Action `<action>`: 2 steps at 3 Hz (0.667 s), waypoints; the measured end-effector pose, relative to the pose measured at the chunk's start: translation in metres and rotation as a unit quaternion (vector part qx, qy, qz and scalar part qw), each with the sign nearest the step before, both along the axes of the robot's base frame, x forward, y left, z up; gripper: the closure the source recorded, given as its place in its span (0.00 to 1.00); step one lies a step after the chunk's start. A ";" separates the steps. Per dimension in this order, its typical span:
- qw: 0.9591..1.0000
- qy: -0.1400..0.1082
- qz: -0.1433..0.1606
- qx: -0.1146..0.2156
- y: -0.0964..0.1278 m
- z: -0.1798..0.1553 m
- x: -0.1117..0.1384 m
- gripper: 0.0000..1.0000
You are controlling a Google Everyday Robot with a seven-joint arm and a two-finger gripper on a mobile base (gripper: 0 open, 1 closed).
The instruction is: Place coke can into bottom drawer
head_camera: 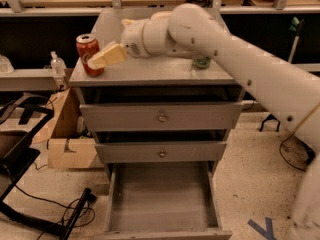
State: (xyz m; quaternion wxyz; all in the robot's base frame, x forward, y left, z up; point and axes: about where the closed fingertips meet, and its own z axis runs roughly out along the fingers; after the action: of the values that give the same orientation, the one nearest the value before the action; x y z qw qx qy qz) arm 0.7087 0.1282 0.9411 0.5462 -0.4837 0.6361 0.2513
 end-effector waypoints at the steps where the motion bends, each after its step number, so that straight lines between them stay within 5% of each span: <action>1: 1.000 0.024 -0.010 0.010 0.037 -0.025 0.021 0.00; 2: 0.998 0.051 -0.015 0.030 0.068 -0.048 0.034 0.14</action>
Offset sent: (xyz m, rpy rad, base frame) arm 0.0525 0.1034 -0.0767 0.1233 0.1763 -0.0474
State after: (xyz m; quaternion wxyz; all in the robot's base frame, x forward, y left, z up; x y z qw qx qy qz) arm 0.7429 0.1959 0.8930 0.5309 -0.4437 0.6626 0.2868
